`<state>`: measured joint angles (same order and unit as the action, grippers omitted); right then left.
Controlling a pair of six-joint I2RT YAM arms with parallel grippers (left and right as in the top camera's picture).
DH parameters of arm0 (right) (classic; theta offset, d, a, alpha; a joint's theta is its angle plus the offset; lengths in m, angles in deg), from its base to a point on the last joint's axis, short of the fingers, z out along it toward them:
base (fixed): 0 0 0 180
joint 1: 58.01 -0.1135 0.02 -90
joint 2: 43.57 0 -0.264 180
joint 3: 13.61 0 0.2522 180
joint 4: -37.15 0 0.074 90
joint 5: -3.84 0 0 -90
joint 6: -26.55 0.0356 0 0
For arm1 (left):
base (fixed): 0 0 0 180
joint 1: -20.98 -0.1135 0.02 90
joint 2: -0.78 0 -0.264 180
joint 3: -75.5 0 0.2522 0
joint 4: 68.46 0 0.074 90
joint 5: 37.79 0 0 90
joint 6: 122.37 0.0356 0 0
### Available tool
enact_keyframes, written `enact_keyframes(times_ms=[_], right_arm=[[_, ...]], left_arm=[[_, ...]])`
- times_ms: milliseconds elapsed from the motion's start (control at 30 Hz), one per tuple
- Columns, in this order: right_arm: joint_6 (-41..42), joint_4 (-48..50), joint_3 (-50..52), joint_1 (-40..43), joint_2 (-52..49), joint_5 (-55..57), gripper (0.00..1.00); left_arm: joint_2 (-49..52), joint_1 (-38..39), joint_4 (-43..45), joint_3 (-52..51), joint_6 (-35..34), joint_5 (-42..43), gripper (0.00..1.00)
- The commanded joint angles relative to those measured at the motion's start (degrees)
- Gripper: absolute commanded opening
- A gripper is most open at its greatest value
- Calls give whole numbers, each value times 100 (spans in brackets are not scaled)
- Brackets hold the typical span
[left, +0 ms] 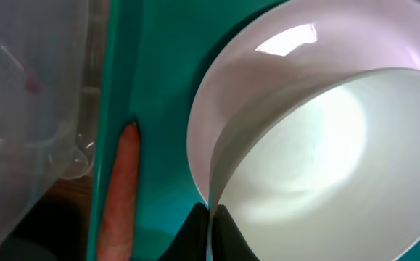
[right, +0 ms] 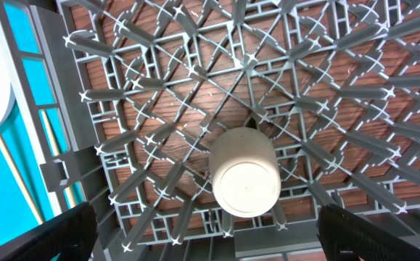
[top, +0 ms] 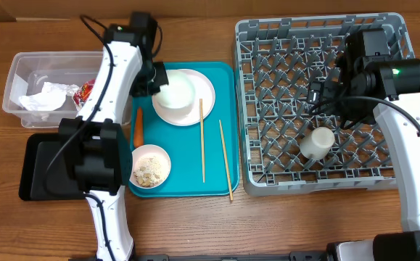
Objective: Sort waste into correct bins and load items into the dishwasher
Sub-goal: 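Grasp the rim of the white bowl on the pink plate with left gripper, then lift the white bowl with the left gripper toward the right gripper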
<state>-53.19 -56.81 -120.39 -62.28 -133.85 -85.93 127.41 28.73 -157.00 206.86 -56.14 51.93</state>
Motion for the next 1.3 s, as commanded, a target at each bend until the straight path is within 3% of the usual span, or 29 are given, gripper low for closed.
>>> enact_keyframes(times_ms=[0, 300, 633, 800, 900, 933, 1267], right_arm=[[-20, 15, -107, -11, 57, 11, 100], [-20, 15, -107, -11, 57, 11, 100], [-17, 474, -107, -11, 57, 9, 100], [789, 866, -107, -11, 57, -1375, 100], [758, 1298, -107, -11, 57, -3143, 100], [647, 1362, -107, -11, 57, -3276, 100], [575, 1436, -85, -483, 55, -2393, 100]], left_arm=[[-4, -39, -210, 551, 107, -11, 4], [-4, 107, -1235, 1613, 638, 470, 4], [-7, 640, -1307, 1685, 726, 1397, 4], [-7, 848, -1309, 1685, 728, 1495, 4], [-7, 975, -1327, 1685, 728, 1502, 4], [-7, 1003, -1338, 1685, 730, 1519, 4], [-7, 1217, -1432, 1685, 730, 1523, 5]])
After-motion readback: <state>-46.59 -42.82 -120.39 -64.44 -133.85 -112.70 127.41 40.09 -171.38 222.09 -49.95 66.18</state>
